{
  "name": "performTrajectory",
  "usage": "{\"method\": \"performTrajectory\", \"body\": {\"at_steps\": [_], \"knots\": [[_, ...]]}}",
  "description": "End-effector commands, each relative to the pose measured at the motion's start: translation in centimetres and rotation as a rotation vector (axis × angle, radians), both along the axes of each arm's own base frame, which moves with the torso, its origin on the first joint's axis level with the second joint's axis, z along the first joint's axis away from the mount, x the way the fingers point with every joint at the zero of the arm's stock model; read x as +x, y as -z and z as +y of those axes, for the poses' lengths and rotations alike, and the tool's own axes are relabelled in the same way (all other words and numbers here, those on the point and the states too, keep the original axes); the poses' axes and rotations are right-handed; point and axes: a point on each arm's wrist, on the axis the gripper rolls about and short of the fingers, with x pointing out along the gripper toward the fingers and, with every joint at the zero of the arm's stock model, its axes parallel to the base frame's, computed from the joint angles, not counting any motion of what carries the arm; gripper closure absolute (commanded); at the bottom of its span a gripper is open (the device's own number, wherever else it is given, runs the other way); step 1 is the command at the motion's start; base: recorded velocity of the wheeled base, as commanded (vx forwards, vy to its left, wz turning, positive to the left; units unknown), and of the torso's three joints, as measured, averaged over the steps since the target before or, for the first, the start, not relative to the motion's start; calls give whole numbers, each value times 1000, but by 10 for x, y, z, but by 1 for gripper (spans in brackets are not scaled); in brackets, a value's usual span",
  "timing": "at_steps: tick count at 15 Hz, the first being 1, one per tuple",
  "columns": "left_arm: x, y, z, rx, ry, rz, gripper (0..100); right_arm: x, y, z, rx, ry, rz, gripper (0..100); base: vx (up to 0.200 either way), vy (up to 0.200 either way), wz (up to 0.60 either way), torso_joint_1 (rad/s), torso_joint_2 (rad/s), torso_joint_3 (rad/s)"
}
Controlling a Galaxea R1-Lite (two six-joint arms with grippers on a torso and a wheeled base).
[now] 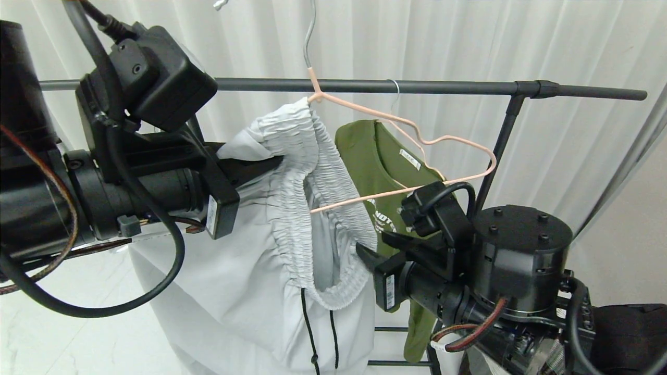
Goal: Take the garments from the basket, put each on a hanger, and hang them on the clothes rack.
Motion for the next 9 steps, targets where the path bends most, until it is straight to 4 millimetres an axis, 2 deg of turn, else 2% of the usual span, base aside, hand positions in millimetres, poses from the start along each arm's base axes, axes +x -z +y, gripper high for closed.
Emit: {"method": "performTrajectory", "body": {"at_steps": [1,4,9], "knots": [[2,1,0,6,-4,0,100,3,3,-1,-8,28,1,100,0,0,0,0,0,0],[3,4,3,17,-29,6,100,19,3,-12,-16,146,-7,100,0,0,0,0,0,0],[11,11,17,76,-128,-11,100,55,1,-42,-25,368,-23,100,0,0,0,0,0,0]]}}
